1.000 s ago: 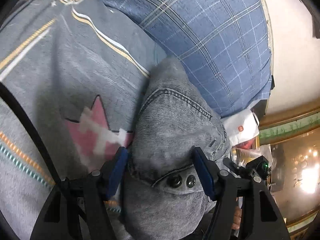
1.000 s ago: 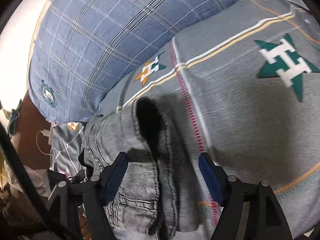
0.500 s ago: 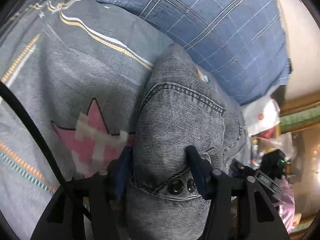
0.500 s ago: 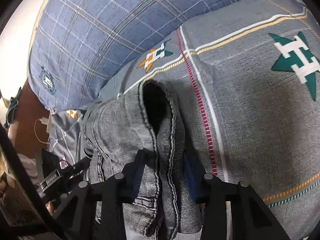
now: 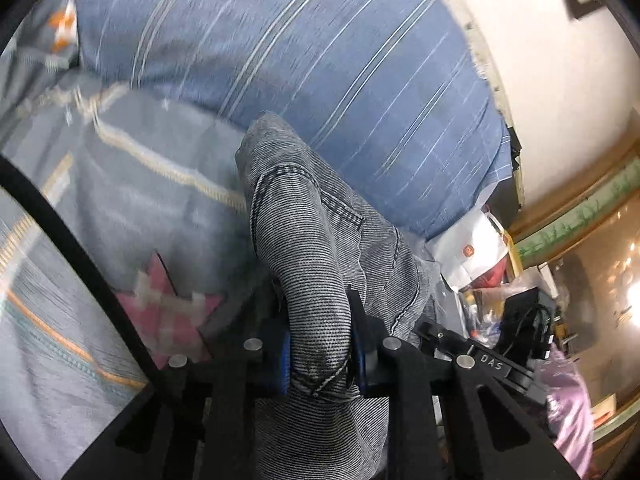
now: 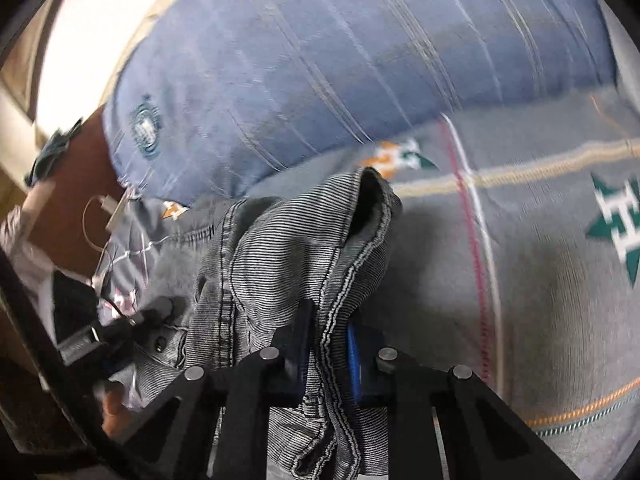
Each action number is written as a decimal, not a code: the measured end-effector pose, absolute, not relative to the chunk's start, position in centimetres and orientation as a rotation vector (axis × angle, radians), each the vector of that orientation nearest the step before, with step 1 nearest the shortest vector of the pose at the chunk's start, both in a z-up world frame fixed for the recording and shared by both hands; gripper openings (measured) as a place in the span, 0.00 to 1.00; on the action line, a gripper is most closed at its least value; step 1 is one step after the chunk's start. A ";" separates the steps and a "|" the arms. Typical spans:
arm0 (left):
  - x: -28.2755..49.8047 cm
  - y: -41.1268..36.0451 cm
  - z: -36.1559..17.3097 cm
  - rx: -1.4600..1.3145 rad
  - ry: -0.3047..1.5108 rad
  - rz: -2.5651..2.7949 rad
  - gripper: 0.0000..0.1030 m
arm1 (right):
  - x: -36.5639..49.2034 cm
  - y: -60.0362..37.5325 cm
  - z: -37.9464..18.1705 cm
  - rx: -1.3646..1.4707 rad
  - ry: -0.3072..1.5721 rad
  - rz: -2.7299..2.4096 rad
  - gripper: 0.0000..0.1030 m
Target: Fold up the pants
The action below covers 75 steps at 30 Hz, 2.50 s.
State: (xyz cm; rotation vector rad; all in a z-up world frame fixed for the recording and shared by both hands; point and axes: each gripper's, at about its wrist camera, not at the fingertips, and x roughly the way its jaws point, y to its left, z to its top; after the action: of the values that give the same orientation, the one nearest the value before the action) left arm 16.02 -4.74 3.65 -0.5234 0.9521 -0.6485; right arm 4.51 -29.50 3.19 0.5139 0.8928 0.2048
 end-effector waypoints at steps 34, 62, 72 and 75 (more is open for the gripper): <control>20.0 -0.4 -1.6 -0.480 1.057 -0.348 0.49 | 12.4 -28.1 -1.7 0.471 1.032 0.117 0.40; 13.4 -0.7 -1.8 -0.363 1.025 -0.354 0.56 | 5.8 -25.5 -2.1 0.517 1.009 0.206 0.24; 12.8 -3.6 -1.6 -0.041 0.930 -0.237 0.39 | 5.9 -24.2 -1.7 0.378 1.016 0.120 0.08; 12.5 -3.5 -1.2 -0.054 0.919 -0.236 0.39 | 5.8 -23.9 -1.5 0.354 1.012 0.116 0.08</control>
State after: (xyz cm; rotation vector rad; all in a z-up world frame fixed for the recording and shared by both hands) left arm 12.45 -3.47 -1.16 -0.0545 0.9190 -0.2364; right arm 5.82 -23.88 -1.48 0.3541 1.0120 0.1155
